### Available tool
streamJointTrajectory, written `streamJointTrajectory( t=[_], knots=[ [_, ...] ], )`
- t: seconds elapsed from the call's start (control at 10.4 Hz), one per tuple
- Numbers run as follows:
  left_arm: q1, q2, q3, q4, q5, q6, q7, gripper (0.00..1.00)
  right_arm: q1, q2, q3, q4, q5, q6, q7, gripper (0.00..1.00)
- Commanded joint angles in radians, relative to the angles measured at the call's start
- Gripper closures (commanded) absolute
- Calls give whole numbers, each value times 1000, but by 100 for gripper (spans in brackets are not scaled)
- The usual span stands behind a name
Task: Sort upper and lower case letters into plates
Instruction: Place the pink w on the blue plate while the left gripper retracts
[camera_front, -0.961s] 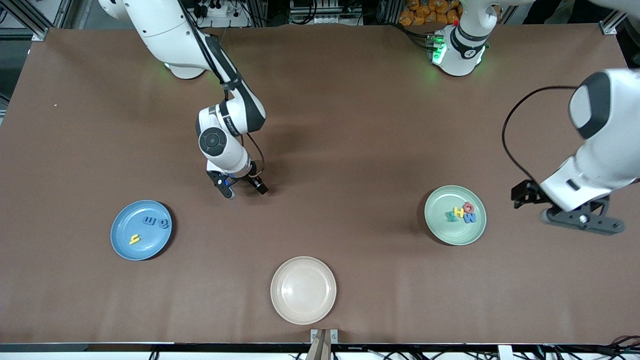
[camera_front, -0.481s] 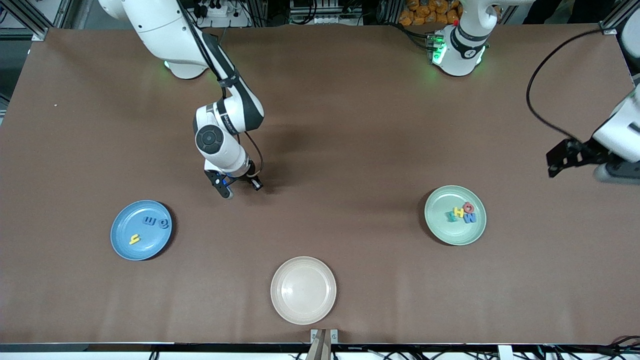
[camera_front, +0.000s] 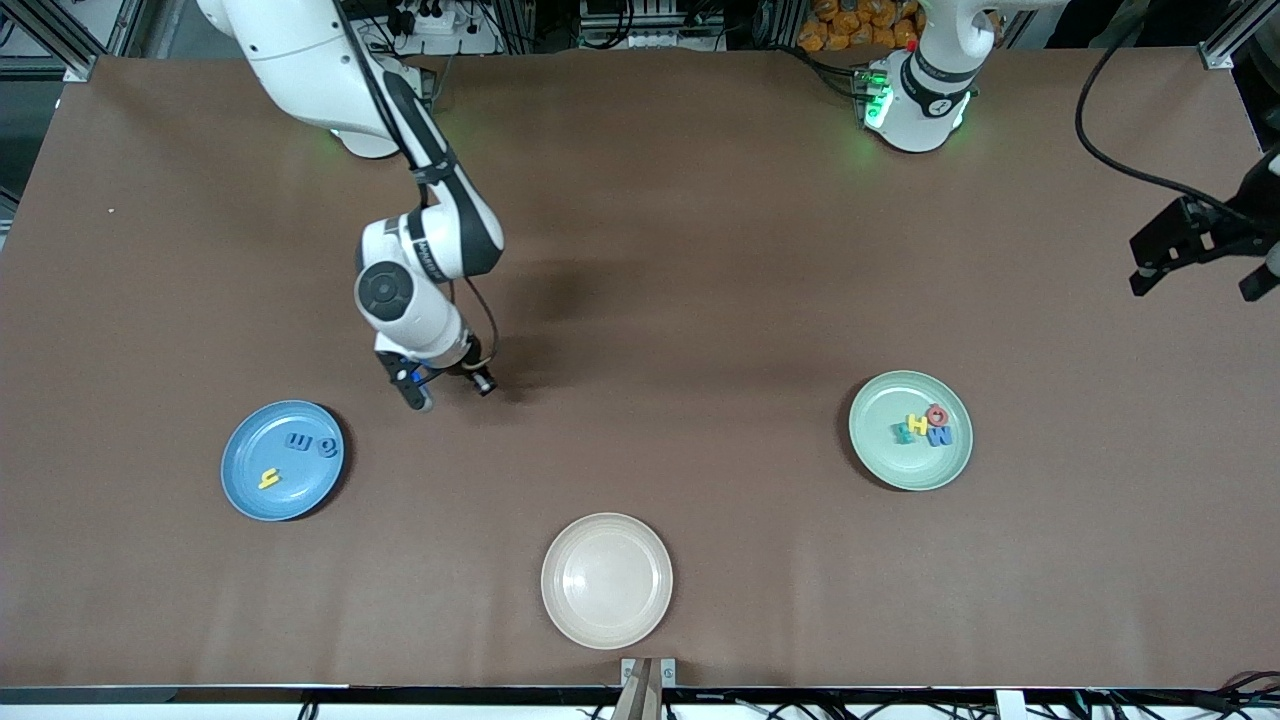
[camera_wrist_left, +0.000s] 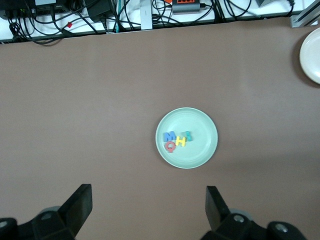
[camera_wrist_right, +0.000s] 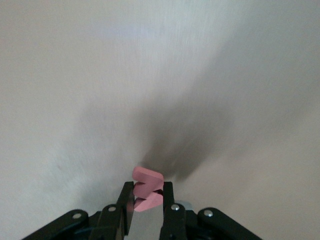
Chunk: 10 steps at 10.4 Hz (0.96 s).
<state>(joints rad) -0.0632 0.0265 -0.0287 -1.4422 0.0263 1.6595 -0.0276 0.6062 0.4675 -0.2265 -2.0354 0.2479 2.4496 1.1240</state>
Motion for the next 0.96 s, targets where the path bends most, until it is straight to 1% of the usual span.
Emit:
streamJointTrajectory(
  t=[0.0,0.1,0.19,0.38,0.58,0.67,0.77,0.86],
  knots=[
    [17,-11,-56,-6,-26,-23,-174,0,-32,-17,-62,150,-41,-212,-67,100],
    [17,-11,-57,-10,-26,-26,-175,0,-72,-15,-63,188,-42,-242,-122,100],
    [19,-13,-53,-14,-26,-43,-172,0,-112,-12,-65,205,-59,-242,-181,100],
    [20,-16,-45,-15,-26,-87,-144,0,-221,3,-63,237,-161,-245,-312,100],
    [20,-14,-45,-12,-26,-96,-111,0,-310,28,-65,250,-185,-244,-467,100],
    [17,-14,-45,-11,-26,-109,-91,0,-368,36,-66,250,-223,-242,-530,100],
    [17,-13,-46,-9,-28,-128,-86,0,-405,45,-66,250,-263,-235,-556,100],
    [16,-13,-46,-6,-28,-130,-83,0,-416,57,-66,259,-289,-234,-562,100]
  ],
)
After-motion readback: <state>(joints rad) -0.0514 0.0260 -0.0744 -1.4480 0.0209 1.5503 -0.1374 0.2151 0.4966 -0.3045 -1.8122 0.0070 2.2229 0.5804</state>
